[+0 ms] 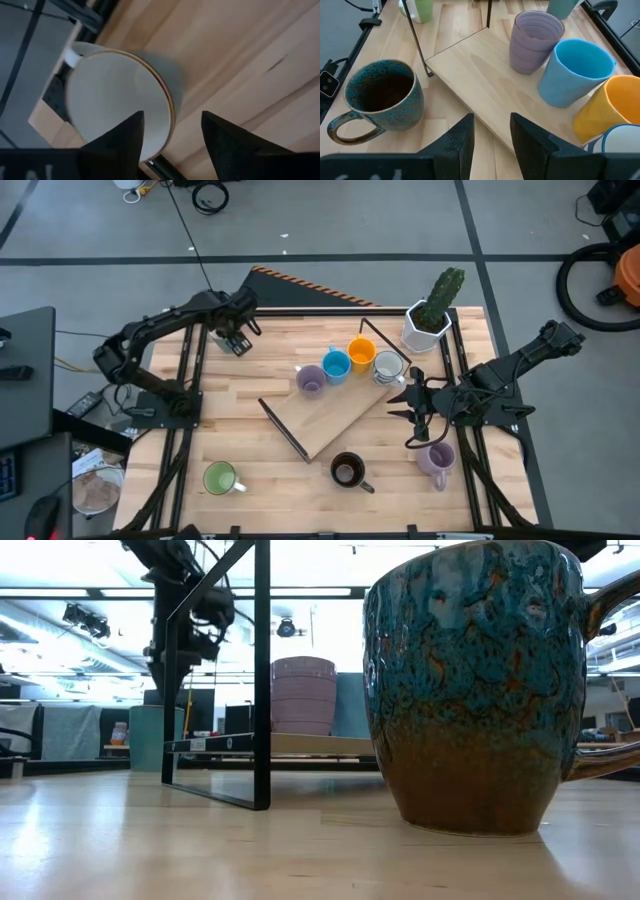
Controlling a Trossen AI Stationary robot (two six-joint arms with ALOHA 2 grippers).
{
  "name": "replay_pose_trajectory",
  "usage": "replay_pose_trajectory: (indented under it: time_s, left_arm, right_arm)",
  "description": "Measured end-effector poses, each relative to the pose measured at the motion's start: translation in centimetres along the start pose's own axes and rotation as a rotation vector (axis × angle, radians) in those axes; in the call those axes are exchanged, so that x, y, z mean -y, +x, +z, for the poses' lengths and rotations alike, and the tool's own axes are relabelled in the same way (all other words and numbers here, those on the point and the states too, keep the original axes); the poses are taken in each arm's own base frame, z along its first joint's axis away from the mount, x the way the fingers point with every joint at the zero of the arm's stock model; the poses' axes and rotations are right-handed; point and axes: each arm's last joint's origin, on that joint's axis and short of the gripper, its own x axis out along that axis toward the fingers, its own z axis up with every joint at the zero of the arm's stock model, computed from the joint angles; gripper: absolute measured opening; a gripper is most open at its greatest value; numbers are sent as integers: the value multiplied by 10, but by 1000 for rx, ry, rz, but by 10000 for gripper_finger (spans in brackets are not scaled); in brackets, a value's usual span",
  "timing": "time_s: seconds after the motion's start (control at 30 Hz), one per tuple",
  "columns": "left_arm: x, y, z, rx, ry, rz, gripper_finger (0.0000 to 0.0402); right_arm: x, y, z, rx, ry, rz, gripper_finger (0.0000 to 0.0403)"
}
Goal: Place coffee mugs
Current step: Put the dark green mug onto the shelf
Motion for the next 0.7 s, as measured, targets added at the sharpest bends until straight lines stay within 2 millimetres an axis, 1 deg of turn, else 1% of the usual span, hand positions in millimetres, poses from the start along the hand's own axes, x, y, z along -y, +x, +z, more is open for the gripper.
replay_pose_trajectory:
  time_s: [0.1, 0.2, 0.27, 0.37, 0.57, 0.63, 0.7]
  left_arm:
    - [1, 13, 3, -44, 9, 1, 205]
    - [2, 25, 8, -87, 14, -13, 193]
    - [4, 31, 10, -105, 19, -34, 176]
    - [7, 37, 12, -127, 43, -58, 135]
    - [10, 39, 11, -144, 46, -101, 31]
    - [11, 37, 11, -148, 43, -118, 29]
    - [14, 30, 12, -146, 48, -158, 29]
  right_arm:
    - [0, 0, 0, 0, 1, 0, 132]
    - [0, 0, 0, 0, 1, 0, 132]
    - [0, 0, 0, 0, 1, 0, 132]
    - [0, 0, 0, 0, 2, 0, 132]
    - [0, 0, 0, 0, 9, 0, 132]
    - [0, 0, 0, -1, 10, 0, 132]
    - [0, 0, 0, -1, 10, 0, 132]
